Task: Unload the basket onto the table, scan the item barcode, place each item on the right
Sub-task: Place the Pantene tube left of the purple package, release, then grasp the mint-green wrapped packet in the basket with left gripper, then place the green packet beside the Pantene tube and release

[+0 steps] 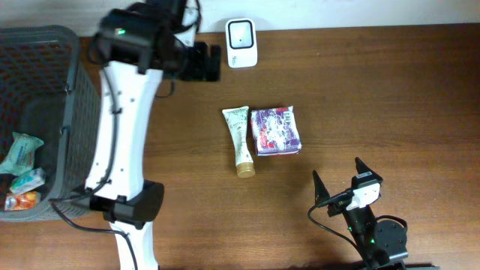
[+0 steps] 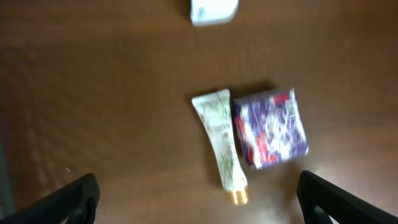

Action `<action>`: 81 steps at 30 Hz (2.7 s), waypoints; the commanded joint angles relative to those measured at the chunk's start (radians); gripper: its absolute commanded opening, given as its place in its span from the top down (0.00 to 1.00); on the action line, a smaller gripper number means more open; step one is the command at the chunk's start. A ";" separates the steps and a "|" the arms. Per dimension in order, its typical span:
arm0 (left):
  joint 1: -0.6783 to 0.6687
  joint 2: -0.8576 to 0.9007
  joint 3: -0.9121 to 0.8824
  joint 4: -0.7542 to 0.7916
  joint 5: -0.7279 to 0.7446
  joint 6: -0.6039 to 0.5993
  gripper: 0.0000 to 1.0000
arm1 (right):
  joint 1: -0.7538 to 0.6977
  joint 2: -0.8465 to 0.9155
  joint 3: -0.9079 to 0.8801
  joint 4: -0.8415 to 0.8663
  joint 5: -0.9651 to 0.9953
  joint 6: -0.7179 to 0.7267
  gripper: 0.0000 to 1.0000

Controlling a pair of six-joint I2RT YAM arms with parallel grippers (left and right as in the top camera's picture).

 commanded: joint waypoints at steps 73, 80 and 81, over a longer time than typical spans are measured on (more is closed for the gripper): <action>0.664 -0.909 -1.328 1.572 0.341 -0.240 1.00 | -0.008 -0.006 -0.005 -0.004 -0.012 0.001 0.01; 0.193 -0.771 -1.329 1.337 0.238 -0.168 1.00 | -0.008 -0.006 -0.005 -0.004 -0.012 0.001 0.01; 0.151 -0.736 -1.329 1.263 0.177 -0.168 1.00 | -0.008 -0.006 -0.005 -0.004 -0.012 0.001 0.01</action>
